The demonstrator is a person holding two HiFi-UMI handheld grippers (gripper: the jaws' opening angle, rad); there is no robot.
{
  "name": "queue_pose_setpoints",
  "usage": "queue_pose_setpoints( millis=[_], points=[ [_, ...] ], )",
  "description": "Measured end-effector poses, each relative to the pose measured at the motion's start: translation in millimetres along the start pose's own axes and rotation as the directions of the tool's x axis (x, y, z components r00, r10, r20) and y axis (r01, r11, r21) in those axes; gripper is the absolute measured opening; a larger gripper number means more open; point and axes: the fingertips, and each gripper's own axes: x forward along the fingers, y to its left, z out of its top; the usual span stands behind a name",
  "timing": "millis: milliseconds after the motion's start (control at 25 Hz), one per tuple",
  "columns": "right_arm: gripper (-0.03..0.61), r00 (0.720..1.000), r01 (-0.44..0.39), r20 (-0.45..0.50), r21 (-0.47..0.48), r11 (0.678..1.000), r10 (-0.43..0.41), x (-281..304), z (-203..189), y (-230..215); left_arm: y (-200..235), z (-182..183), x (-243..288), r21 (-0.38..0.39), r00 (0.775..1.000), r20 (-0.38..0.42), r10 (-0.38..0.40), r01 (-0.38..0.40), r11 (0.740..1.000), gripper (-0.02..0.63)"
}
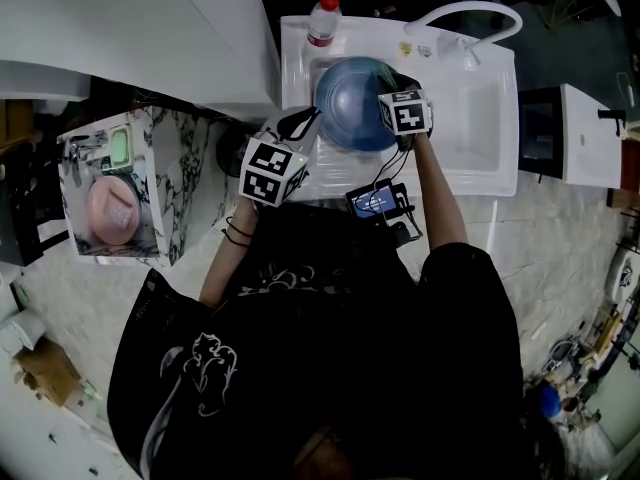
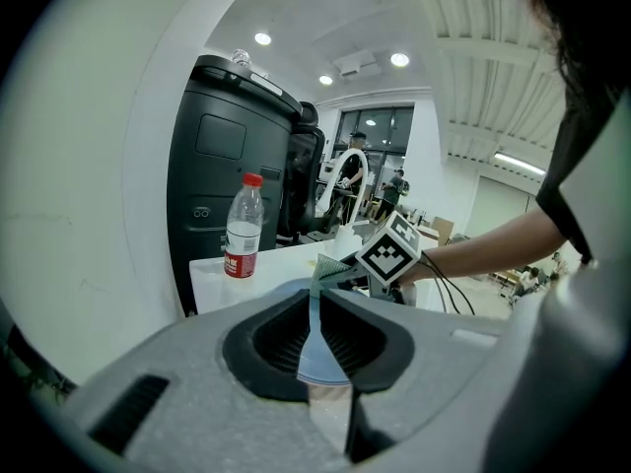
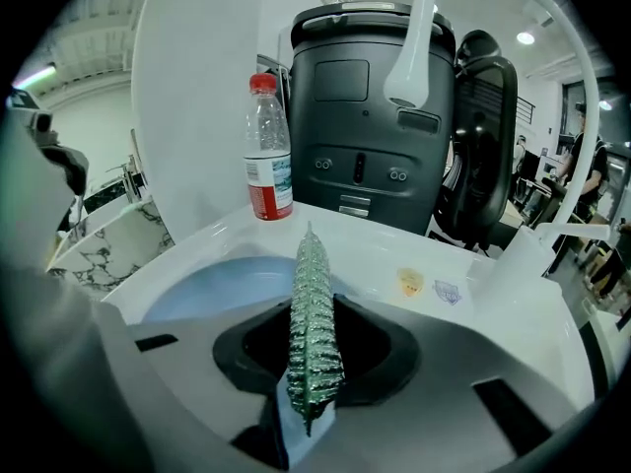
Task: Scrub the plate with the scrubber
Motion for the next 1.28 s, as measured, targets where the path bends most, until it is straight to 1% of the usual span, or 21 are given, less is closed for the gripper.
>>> queue_pose_setpoints(
  millis=[200,320,440,560,720,800,920,1040,1160,1280],
  points=[
    [0.091,0.999,-0.048,0.008,0.023,0.999,0.047,-9,-8,25,0,-1,0,-0.001,1.000,0.002,0.002,-0.002,1.000,0.034],
    [0.091,0.995,-0.094,0.020,0.031,0.995,0.094,-17,-11,49,-1,0,1,0.001,1.000,0.004,0.000,0.000,1.000,0.034],
    [0.091,0.988,-0.152,0.034,0.080,0.985,0.150,-26,-13,70,-2,1,3,0.004,1.000,0.001,-0.006,0.006,1.000,0.034],
    [0.091,0.974,-0.225,0.051,0.173,0.959,0.220,-34,-15,93,-4,0,4,0.007,1.000,-0.002,-0.013,0.013,1.000,0.034],
    [0.090,0.942,-0.334,0.082,0.291,0.896,0.325,-41,-20,124,-7,1,5,0.011,1.000,0.000,-0.024,0.024,1.000,0.034],
    [0.091,0.935,-0.354,0.099,0.330,0.875,0.341,-44,-20,131,-10,4,5,0.007,1.000,0.007,-0.028,0.028,1.000,0.034],
    [0.091,0.929,-0.368,0.111,0.335,0.867,0.352,-49,-17,135,-11,3,5,0.016,0.999,0.002,-0.033,0.033,0.999,0.034],
    [0.091,0.916,-0.401,0.131,0.336,0.852,0.380,-55,-12,140,-12,3,5,0.017,0.999,0.002,-0.034,0.034,0.999,0.034],
    [0.091,0.912,-0.409,0.126,0.294,0.864,0.389,-58,-11,144,-12,4,5,0.021,0.999,0.006,-0.035,0.035,0.999,0.034],
    [0.089,0.922,-0.386,0.126,0.284,0.878,0.365,-56,-10,133,-14,3,6,0.023,0.999,0.006,-0.039,0.039,0.999,0.034]
  ],
)
